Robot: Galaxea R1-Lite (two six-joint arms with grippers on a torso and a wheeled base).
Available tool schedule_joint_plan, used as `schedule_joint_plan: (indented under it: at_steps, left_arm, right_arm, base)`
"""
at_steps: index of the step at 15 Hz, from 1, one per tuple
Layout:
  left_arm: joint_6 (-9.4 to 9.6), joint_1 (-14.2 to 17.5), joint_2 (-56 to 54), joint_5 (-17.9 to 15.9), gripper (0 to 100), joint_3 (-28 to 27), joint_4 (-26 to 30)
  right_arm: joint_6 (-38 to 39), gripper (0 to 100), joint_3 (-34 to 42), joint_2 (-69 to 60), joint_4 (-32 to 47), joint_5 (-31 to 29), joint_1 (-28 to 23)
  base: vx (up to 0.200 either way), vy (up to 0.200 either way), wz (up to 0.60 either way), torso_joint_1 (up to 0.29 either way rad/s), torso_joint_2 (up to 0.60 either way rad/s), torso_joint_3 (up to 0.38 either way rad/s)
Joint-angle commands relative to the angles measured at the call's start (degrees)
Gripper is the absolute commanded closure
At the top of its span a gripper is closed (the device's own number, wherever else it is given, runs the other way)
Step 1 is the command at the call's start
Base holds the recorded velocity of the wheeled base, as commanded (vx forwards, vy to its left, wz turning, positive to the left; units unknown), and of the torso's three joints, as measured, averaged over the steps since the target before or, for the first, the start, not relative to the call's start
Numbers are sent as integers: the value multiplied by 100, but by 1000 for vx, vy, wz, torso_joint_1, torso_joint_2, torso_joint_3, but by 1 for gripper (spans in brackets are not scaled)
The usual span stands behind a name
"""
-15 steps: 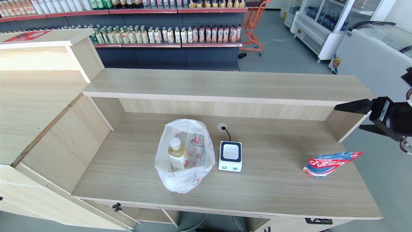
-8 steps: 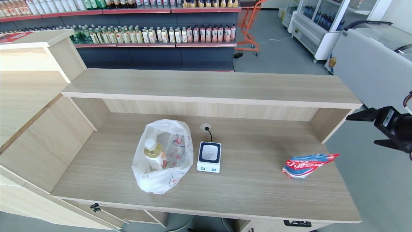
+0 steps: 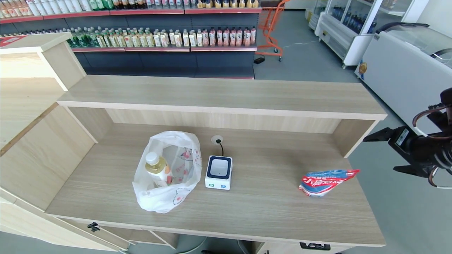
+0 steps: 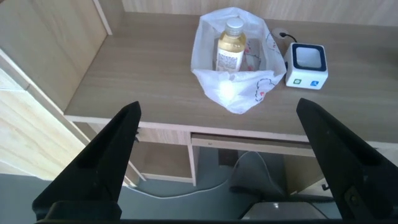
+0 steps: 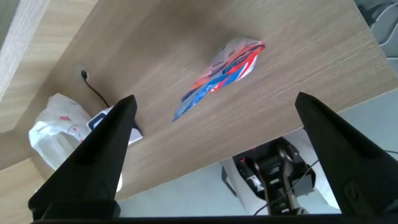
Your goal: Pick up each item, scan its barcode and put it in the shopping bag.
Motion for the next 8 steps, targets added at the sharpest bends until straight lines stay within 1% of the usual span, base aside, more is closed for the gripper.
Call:
schedule_joint_plan:
  at_steps: [1,2,5,8]
  left_arm:
    - [-7,0,-2,0,0,0,0]
    - [-7,0,-2,0,0,0,0]
    - [-7,0,-2,0,0,0,0]
    - [-7,0,-2,0,0,0,0]
  right_arm:
    - [405,0,-17,416,81,-310,396]
    - [580,0,-26,531,134,-477,527]
    - [994,0,71,952,248,-635,756]
    - [1020,0,62,1568,186,-916,791]
  base:
    - [0,0,0,0,0,0]
    - [0,0,0,0,0,0]
    - [0,0,0,0,0,0]
    - [0,0,0,0,0,0]
